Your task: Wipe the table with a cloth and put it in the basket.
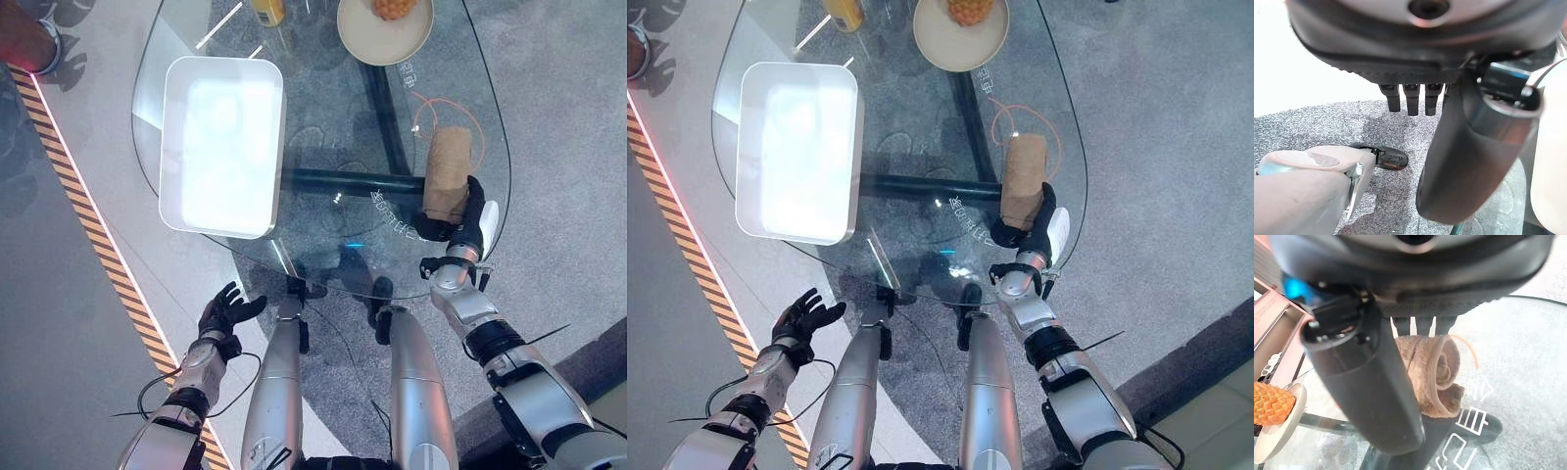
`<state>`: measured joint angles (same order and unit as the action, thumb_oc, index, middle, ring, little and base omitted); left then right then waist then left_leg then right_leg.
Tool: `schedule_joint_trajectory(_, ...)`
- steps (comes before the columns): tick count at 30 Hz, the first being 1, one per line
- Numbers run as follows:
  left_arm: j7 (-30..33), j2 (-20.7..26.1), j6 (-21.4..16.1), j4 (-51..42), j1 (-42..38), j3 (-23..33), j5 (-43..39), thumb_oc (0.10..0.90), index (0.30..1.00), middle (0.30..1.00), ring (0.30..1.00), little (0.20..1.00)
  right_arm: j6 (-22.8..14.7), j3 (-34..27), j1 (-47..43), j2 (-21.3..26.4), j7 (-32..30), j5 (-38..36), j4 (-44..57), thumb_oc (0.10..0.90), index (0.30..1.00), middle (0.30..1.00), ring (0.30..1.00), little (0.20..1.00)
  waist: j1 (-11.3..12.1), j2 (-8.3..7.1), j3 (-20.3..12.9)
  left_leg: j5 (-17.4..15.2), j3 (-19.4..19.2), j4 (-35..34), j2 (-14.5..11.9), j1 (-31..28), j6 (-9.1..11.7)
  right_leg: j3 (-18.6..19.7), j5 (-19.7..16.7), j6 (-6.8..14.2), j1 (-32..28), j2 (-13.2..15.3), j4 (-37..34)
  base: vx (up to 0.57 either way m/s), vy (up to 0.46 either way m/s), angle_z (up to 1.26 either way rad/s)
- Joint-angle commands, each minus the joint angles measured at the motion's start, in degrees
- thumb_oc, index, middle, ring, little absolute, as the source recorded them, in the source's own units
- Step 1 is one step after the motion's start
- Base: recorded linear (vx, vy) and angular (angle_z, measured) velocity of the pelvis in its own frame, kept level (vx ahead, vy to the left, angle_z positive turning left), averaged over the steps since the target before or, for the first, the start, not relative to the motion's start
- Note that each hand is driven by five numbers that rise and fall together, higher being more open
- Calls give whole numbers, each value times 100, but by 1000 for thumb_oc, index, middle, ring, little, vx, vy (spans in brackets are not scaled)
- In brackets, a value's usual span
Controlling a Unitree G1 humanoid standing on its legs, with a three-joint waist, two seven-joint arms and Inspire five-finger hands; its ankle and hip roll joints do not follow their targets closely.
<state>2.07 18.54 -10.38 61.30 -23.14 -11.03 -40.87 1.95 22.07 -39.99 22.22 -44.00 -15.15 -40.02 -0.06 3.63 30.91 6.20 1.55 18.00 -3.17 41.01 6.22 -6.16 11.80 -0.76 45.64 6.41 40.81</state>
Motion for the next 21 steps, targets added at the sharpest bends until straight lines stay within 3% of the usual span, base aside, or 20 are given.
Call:
schedule_joint_trajectory(1,194,-29,-113,80,-36,-117,-127,800,900,900,900,900,-66,127,-193,204,-62,128,-20,800,900,900,900,900,17,174,-111,-836,-393,876,401,69,-382,84,-602,163,-90,-188,-940,0,0,0)
schedule_joint_trajectory(2,210,-36,-102,71,-48,-125,-125,800,900,900,900,900,-62,139,-200,196,-64,142,-43,800,900,900,900,900,18,176,-111,-838,-393,877,403,75,-387,82,-600,162,-79,-193,-930,0,0,0)
schedule_joint_trajectory(3,225,-36,-80,57,-64,-135,-133,800,900,900,900,900,-40,161,-207,191,-73,178,-64,583,714,714,714,683,21,175,-111,-840,-393,880,403,81,-389,77,-599,164,-71,-189,-924,0,0,0)
schedule_joint_trajectory(4,224,-36,-76,64,-75,-140,-127,800,900,900,900,900,0,169,-227,203,-69,205,-100,429,582,582,582,529,25,174,-111,-840,-395,879,403,85,-391,70,-602,165,-61,-185,-923,0,0,0)
schedule_joint_trajectory(5,237,-45,-71,63,-89,-151,-130,800,900,900,900,900,12,176,-241,197,-76,231,-124,100,300,300,300,200,26,177,-111,-837,-393,878,406,91,-392,68,-603,166,-58,-185,-925,0,0,0)
schedule_joint_trajectory(21,242,-56,-82,14,-82,-182,-167,800,900,900,900,900,-5,225,-445,270,-115,332,-334,100,300,300,300,200,69,215,-111,-827,-378,833,430,100,-412,59,-621,193,-17,-190,-939,0,1,1)
